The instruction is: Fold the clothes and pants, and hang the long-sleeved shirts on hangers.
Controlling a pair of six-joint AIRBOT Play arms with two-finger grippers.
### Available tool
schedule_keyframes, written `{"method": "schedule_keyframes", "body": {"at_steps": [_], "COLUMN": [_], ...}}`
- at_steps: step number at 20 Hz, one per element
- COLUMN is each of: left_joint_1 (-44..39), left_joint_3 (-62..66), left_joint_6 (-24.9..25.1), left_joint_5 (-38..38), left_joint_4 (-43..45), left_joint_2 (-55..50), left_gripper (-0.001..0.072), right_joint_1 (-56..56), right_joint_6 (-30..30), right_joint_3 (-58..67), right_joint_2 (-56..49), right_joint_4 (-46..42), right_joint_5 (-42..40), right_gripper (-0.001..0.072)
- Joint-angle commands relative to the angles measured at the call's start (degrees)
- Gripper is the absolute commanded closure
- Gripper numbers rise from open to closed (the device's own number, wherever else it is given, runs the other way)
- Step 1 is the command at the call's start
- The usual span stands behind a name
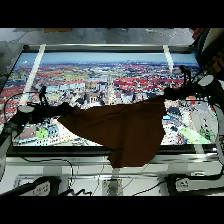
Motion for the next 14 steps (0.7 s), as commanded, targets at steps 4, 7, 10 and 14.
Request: {"method": "schedule_keyframes", "body": {"at_steps": [4,7,10,14], "left_joint_1": [-1.6,-1.5,-0.2,7.9], "left_joint_3": [11.3,13.7,13.8,13.8], "left_joint_6": [10.2,15.9,16.1,14.4], "left_joint_5": [6.1,10.0,10.8,-0.6], "left_joint_4": [-7.7,-7.6,-5.5,7.0], "left_joint_2": [-9.9,-9.9,-9.6,-7.7], "left_gripper": [0.0686,0.0321,-0.0009,0.0026], "right_joint_1": [0.0,0.0,-0.1,-2.1], "right_joint_6": [0.1,0.1,0.1,0.0], "right_joint_3": [0.2,0.2,0.2,0.9], "right_joint_2": [-3.5,-3.5,-3.5,-1.6], "right_joint_4": [9.1,11.0,10.6,2.5], "right_joint_5": [-20.0,-23.4,-21.0,-14.1], "right_gripper": [0.0699,0.0611,0.0087,0.0090]}}
